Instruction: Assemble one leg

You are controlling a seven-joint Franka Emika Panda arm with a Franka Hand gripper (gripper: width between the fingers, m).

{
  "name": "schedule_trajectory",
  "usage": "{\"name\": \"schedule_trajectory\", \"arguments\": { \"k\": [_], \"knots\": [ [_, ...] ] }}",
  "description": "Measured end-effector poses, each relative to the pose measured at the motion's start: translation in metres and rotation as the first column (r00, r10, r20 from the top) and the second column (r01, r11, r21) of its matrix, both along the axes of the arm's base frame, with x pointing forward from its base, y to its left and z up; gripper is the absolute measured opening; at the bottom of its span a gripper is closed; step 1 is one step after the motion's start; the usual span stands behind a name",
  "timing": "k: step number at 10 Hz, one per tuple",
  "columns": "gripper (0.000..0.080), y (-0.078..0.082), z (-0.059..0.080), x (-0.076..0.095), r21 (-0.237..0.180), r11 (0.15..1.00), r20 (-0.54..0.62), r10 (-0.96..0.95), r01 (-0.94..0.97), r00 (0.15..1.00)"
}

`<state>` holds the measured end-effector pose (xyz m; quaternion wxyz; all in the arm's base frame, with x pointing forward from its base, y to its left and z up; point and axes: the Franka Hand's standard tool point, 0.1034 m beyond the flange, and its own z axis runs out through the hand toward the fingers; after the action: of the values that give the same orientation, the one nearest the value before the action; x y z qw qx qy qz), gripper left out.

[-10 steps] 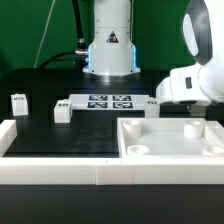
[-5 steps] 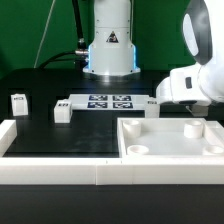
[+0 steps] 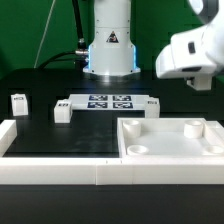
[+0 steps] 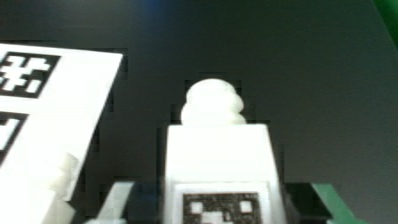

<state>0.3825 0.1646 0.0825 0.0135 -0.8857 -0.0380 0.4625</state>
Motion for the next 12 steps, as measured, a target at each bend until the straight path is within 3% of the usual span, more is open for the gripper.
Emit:
{"name": "schedule_trajectory", "arguments": {
  "k": [1, 3, 4, 6, 7, 9, 12],
  "knots": [
    [0.0287, 0.001, 0.009, 0.004, -0.007, 1.0, 0.024, -0.003, 0.003, 1.0],
    [0.0287, 0.003, 0.005, 0.01, 0.001, 1.0, 0.067, -0.008, 0.008, 0.998],
    [0.0287, 0.004, 0.004, 0.019, 0.01, 1.0, 0.184, -0.023, 0.021, 0.983],
    [0.0287, 0.001, 0.009, 0.02, 0.022, 1.0, 0.323, -0.027, 0.021, 0.946],
    [0.0287, -0.008, 0.023, 0.037, 0.056, 0.998, 0.383, -0.009, -0.014, 0.924],
    [0.0287, -0.026, 0.04, 0.062, 0.094, 0.995, 0.511, -0.018, -0.036, 0.859],
    [0.0287, -0.026, 0.036, 0.07, 0.099, 0.994, 0.727, -0.041, -0.045, 0.686]
  ]
}}
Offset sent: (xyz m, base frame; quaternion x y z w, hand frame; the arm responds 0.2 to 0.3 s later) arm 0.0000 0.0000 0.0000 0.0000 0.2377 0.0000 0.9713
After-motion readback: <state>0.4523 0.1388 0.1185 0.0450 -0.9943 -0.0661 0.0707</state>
